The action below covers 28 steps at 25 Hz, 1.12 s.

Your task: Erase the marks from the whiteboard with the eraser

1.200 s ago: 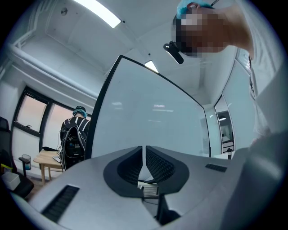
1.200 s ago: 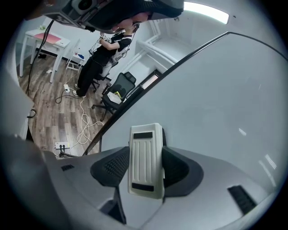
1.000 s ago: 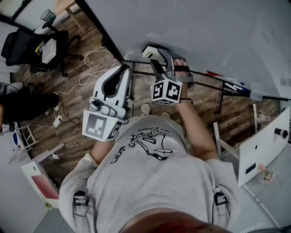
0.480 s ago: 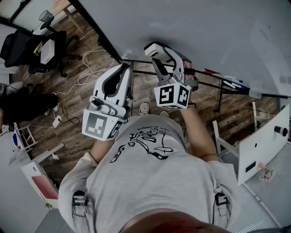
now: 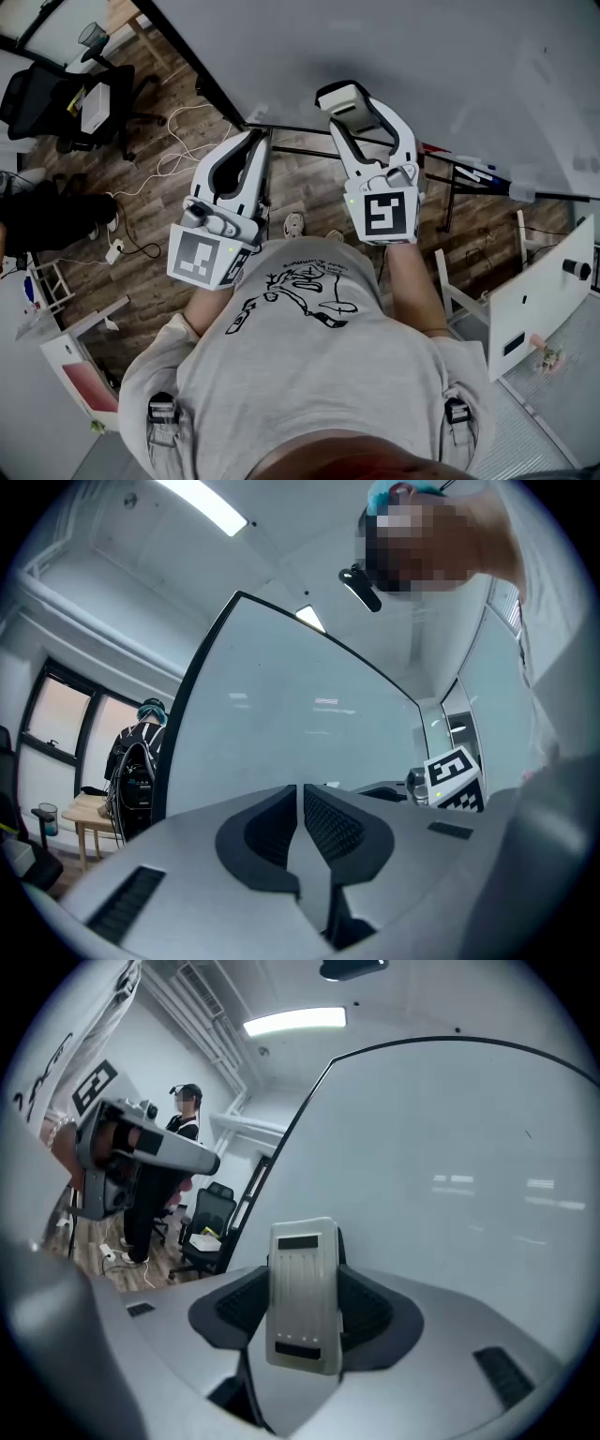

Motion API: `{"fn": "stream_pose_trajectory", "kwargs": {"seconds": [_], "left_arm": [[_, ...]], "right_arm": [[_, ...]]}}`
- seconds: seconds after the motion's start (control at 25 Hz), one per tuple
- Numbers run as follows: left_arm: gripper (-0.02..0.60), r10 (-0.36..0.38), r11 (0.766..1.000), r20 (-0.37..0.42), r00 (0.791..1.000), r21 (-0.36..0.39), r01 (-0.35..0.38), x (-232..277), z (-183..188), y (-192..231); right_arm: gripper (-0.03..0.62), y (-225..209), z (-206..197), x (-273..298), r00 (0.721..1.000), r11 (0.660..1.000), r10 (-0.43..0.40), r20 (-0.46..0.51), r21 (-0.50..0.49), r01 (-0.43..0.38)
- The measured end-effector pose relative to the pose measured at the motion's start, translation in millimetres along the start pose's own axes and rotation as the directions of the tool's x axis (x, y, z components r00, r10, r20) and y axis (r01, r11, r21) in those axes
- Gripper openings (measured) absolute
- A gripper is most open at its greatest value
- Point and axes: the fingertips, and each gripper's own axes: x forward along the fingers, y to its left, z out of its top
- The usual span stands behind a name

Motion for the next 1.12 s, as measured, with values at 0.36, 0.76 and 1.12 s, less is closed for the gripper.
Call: {"fn": "stream_pose_trajectory", "kwargs": {"seconds": [0.36,0.76,1.12], "left_arm": [[0.038,-0.008,1.0,0.006,1.0,0.004,0.008,9,3,-12],[0.038,-0.018,1.0,0.016,1.0,0.008,0.018,18,9,-29],[0.038,-0.03,1.0,0.021,0.999,0.008,0.03,27,10,-47]], "right_arm": [[0.239,-34,16,-40,0.996,0.973,-0.032,0.08,0.231,0.013],[0.241,-63,23,-88,0.99,0.951,-0.053,0.129,0.309,0.011],[0.241,-75,23,-122,0.985,0.931,-0.09,0.146,0.362,0.032]]}}
